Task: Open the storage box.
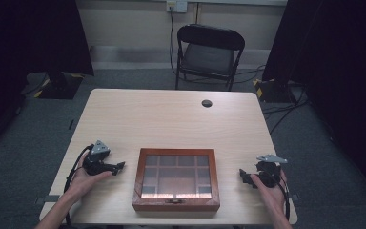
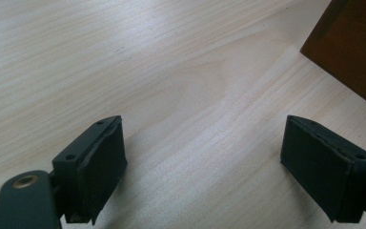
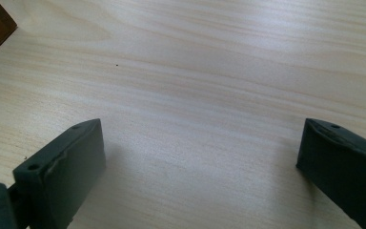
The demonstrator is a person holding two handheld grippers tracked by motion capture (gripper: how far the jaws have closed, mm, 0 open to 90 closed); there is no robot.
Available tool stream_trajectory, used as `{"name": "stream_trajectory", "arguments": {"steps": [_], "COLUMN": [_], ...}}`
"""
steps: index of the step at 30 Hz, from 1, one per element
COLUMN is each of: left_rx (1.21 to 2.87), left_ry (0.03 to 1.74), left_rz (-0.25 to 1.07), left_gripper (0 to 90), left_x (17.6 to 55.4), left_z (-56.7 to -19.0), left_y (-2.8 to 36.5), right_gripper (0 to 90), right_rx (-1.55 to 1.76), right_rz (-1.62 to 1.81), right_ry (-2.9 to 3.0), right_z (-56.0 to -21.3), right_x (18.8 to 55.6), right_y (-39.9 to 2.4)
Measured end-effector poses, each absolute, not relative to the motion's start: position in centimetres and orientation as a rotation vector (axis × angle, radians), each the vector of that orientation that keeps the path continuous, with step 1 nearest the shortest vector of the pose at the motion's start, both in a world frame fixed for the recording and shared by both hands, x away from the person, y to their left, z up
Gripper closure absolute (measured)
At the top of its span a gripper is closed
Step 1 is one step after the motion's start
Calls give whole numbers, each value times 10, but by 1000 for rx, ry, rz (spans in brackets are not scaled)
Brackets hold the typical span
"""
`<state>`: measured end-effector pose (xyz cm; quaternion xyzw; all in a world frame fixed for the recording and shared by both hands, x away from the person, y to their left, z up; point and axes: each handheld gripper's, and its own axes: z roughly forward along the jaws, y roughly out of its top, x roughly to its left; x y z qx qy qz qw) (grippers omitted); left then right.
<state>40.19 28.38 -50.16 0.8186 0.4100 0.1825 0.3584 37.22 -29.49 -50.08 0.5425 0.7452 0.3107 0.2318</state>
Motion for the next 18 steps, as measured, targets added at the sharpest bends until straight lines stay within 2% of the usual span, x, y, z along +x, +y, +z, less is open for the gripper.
{"name": "stream_trajectory", "arguments": {"steps": [11, 16, 18], "left_rx": [2111, 2065, 2047], "left_ry": [1085, 1092, 1078], "left_rz": [460, 425, 404], "left_gripper": [166, 191, 227], "left_x": [400, 398, 394], "left_z": [-499, -486, -481], "left_y": [285, 283, 280], "right_gripper": [6, 6, 6], "right_rx": [1486, 1486, 1487], "right_rz": [854, 854, 853], "right_ry": [2056, 2056, 2055], "right_z": [-501, -501, -501], "right_x": [373, 374, 373], "right_y": [-295, -295, -295]}}
